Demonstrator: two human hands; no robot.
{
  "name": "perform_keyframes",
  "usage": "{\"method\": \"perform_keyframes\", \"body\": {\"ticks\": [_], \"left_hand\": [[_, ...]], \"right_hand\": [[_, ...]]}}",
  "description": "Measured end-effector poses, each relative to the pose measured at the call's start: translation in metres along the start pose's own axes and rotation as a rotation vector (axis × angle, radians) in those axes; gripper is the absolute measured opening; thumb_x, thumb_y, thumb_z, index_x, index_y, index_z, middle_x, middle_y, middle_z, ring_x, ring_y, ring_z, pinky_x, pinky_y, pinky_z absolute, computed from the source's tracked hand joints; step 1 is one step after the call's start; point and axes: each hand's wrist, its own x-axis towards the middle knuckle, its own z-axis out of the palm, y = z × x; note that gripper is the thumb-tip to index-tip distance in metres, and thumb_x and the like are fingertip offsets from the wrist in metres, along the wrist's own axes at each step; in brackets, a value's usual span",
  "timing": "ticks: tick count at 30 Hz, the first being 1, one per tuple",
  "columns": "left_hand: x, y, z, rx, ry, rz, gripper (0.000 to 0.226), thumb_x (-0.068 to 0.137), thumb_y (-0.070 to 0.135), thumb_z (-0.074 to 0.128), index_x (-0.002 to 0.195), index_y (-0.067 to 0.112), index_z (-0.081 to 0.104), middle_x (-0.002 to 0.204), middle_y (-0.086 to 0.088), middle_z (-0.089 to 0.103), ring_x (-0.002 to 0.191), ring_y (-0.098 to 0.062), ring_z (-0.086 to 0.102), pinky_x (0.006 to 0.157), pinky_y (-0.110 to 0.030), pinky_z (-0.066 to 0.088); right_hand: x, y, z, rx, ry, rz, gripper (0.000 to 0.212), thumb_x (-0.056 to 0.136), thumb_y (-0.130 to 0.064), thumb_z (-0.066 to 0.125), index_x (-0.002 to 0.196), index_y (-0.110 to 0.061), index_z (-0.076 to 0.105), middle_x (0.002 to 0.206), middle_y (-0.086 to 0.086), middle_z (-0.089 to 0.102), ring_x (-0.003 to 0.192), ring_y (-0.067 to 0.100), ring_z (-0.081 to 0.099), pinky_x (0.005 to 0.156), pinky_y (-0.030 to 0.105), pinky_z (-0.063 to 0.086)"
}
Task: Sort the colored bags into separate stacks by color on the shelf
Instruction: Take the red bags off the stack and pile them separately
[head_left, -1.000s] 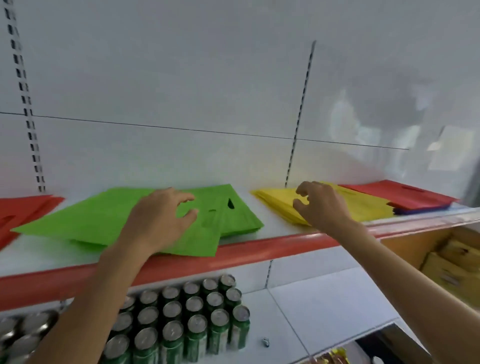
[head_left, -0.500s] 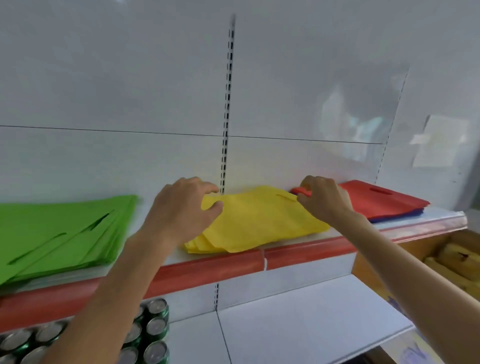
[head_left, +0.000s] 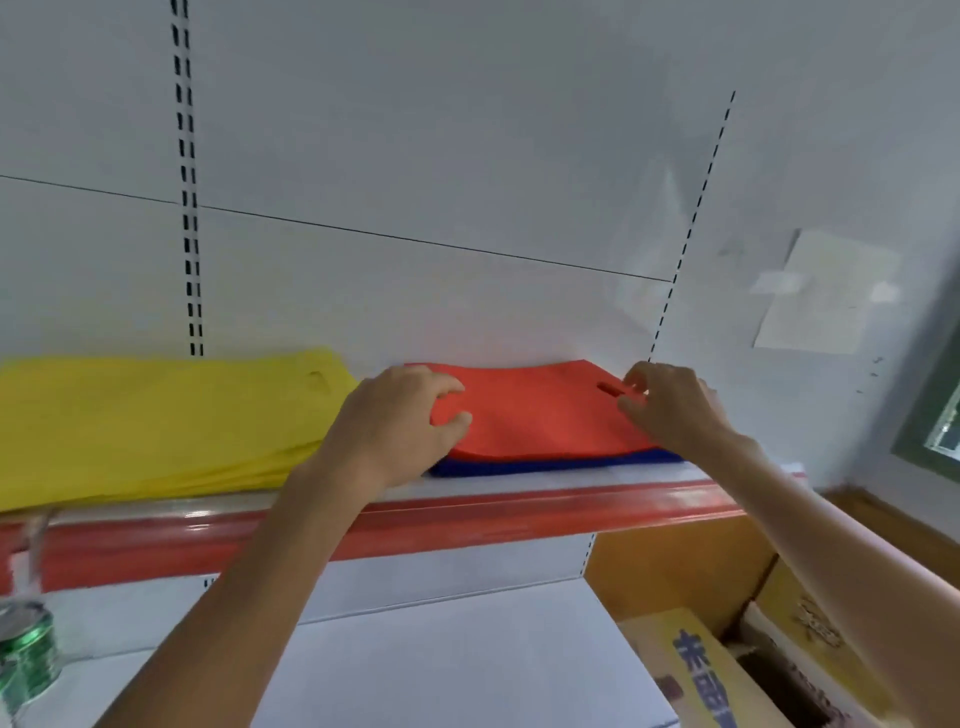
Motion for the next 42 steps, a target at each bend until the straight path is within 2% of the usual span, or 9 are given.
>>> {"method": "perform_keyframes", "body": {"ticks": [3, 6, 10, 17, 22, 25, 32, 35, 42], "left_hand": [[0.028, 0.028, 0.036, 0.016, -0.040, -0.050, 0.040, 0.089, 0.040, 0.054, 0.126, 0.024, 0.056, 0.133, 0.002, 0.050, 0.125, -0.015, 0.041, 0.102, -0.029, 0.034], [0.055, 0.037, 0.063, 0.188, -0.161, -0.236, 0.049, 0.090, 0.047, 0.048, 0.132, 0.022, 0.049, 0.139, -0.007, 0.040, 0.129, -0.025, 0.034, 0.103, -0.037, 0.032], [0.076, 0.040, 0.081, 0.387, -0.332, -0.416, 0.063, 0.091, 0.057, 0.037, 0.139, 0.015, 0.036, 0.146, -0.018, 0.027, 0.133, -0.034, 0.026, 0.105, -0.044, 0.027], [0.079, 0.034, 0.095, 0.428, -0.489, -0.534, 0.070, 0.091, 0.064, 0.021, 0.147, 0.023, 0.022, 0.154, -0.014, 0.012, 0.142, -0.030, 0.012, 0.113, -0.045, 0.016], [0.080, 0.033, 0.099, 0.443, -0.471, -0.509, 0.069, 0.092, 0.061, 0.021, 0.146, 0.020, 0.024, 0.154, -0.011, 0.017, 0.142, -0.026, 0.015, 0.114, -0.045, 0.017], [0.079, 0.033, 0.098, 0.454, -0.410, -0.467, 0.067, 0.092, 0.059, 0.027, 0.140, 0.014, 0.039, 0.149, -0.008, 0.031, 0.139, -0.024, 0.023, 0.112, -0.042, 0.022], [0.081, 0.042, 0.095, 0.345, -0.191, -0.387, 0.055, 0.088, 0.047, 0.053, 0.123, 0.004, 0.058, 0.133, -0.012, 0.050, 0.124, -0.026, 0.044, 0.103, -0.034, 0.034], [0.083, 0.043, 0.094, 0.238, -0.113, -0.442, 0.054, 0.084, 0.034, 0.064, 0.129, 0.006, 0.054, 0.138, -0.014, 0.043, 0.128, -0.025, 0.041, 0.104, -0.028, 0.029], [0.087, 0.044, 0.085, 0.098, -0.016, -0.551, 0.048, 0.077, 0.015, 0.073, 0.123, 0.009, 0.060, 0.130, -0.010, 0.057, 0.124, -0.022, 0.047, 0.101, -0.024, 0.032]], "right_hand": [[0.023, 0.057, 0.000, 0.030, -0.001, 0.021, 0.031, 0.089, -0.030, 0.057, 0.117, -0.018, 0.061, 0.116, 0.002, 0.064, 0.106, 0.028, 0.058, 0.084, 0.032, 0.042], [0.044, 0.090, 0.008, 0.065, -0.028, 0.032, 0.031, 0.089, -0.028, 0.058, 0.118, -0.017, 0.061, 0.116, 0.002, 0.064, 0.107, 0.028, 0.058, 0.084, 0.031, 0.041], [0.068, 0.108, 0.027, 0.108, -0.071, -0.010, 0.031, 0.088, -0.032, 0.059, 0.116, -0.018, 0.061, 0.116, 0.004, 0.063, 0.105, 0.027, 0.059, 0.084, 0.032, 0.043], [0.098, 0.109, 0.050, 0.135, -0.152, -0.086, 0.034, 0.090, -0.035, 0.053, 0.117, -0.016, 0.059, 0.116, 0.006, 0.063, 0.105, 0.028, 0.057, 0.079, 0.032, 0.042], [0.107, 0.105, 0.061, 0.109, -0.231, -0.090, 0.043, 0.090, -0.045, 0.050, 0.112, -0.010, 0.060, 0.114, 0.008, 0.062, 0.104, 0.030, 0.057, 0.074, 0.033, 0.039], [0.106, 0.102, 0.065, 0.073, -0.271, -0.109, 0.042, 0.089, -0.047, 0.051, 0.108, -0.010, 0.060, 0.113, 0.010, 0.060, 0.101, 0.030, 0.057, 0.071, 0.031, 0.038], [0.106, 0.099, 0.062, 0.064, -0.187, -0.147, 0.039, 0.086, -0.041, 0.059, 0.110, -0.009, 0.059, 0.109, 0.009, 0.062, 0.097, 0.030, 0.058, 0.068, 0.030, 0.039], [0.107, 0.097, 0.062, 0.105, -0.148, -0.163, 0.038, 0.081, -0.034, 0.066, 0.109, -0.008, 0.058, 0.107, 0.009, 0.061, 0.094, 0.029, 0.057, 0.067, 0.031, 0.040], [0.110, 0.099, 0.059, 0.332, -0.165, -0.097, 0.040, 0.075, -0.021, 0.073, 0.106, -0.004, 0.057, 0.103, 0.014, 0.061, 0.092, 0.032, 0.058, 0.076, 0.040, 0.052]]}}
